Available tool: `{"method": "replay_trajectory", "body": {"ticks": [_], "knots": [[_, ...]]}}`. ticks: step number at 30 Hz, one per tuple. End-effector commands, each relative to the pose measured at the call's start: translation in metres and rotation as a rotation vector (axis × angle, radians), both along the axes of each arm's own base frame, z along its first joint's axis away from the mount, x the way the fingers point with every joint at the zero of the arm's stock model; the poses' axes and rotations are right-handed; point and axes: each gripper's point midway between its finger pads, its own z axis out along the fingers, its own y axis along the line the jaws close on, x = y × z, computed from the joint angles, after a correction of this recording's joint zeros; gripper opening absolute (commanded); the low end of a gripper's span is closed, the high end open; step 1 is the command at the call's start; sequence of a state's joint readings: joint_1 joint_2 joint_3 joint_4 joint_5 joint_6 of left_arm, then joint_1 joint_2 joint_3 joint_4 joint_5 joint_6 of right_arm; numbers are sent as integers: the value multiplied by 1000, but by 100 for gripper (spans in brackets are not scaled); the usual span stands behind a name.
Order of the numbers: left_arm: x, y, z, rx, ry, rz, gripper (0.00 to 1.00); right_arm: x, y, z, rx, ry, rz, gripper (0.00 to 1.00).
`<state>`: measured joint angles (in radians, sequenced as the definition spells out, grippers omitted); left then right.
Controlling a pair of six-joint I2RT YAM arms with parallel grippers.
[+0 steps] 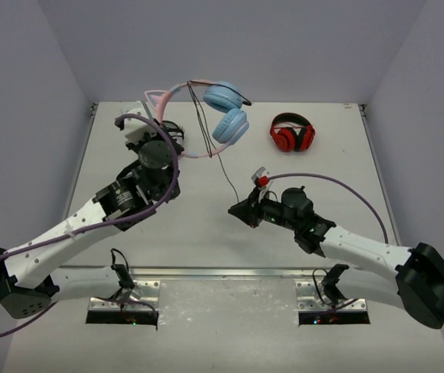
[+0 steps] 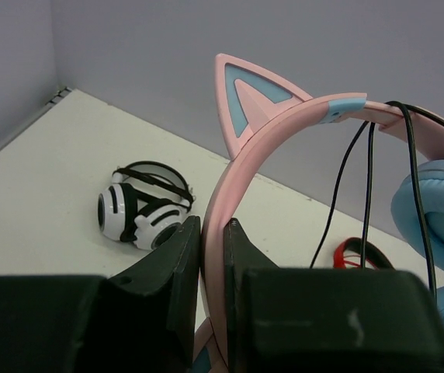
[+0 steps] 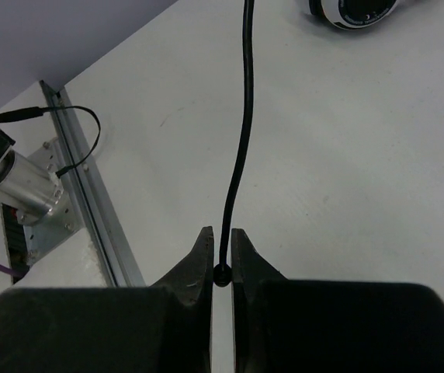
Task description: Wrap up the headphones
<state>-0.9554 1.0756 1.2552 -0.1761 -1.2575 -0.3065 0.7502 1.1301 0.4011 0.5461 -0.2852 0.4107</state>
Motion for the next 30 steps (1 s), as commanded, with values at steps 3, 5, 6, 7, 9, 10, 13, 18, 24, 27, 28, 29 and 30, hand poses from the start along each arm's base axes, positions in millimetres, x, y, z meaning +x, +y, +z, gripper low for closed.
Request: {"method": "replay_trajectory", "body": {"ticks": [3,5,6,7,9,10,13,18,24,27,28,29,30], "knots": [[30,14,28,-150,-75,29,0,-13,-5,3,-35,-53,-15,1],[44,13,26,-140,-59,20,0,-20,-6,3,-42,-51,0,1],[51,25,27,-136,-57,54,0,-26,-2,4,-45,-48,21,1],[60,23,21,-120,-41,58,0,-32,2,8,-42,-56,53,1],[73,40,17,-113,-32,115,0,-47,11,3,-76,-38,113,1],[85,40,7,-100,-6,112,0,-47,15,8,-86,-56,119,1],[112,57,-10,-121,37,140,0,-56,22,10,-112,-63,152,1],[130,78,-41,-135,80,176,1,-62,23,17,-137,-65,175,1],[121,73,-66,-234,66,140,0,-55,33,26,-161,-74,181,1],[116,76,-76,-244,57,153,0,-56,44,34,-156,-52,211,1],[115,77,-83,-242,64,159,0,-59,48,29,-176,-38,227,1],[113,79,-84,-245,59,168,0,-61,51,30,-185,-32,234,1],[112,79,-85,-252,49,169,0,-60,56,39,-183,-52,240,1]]}}
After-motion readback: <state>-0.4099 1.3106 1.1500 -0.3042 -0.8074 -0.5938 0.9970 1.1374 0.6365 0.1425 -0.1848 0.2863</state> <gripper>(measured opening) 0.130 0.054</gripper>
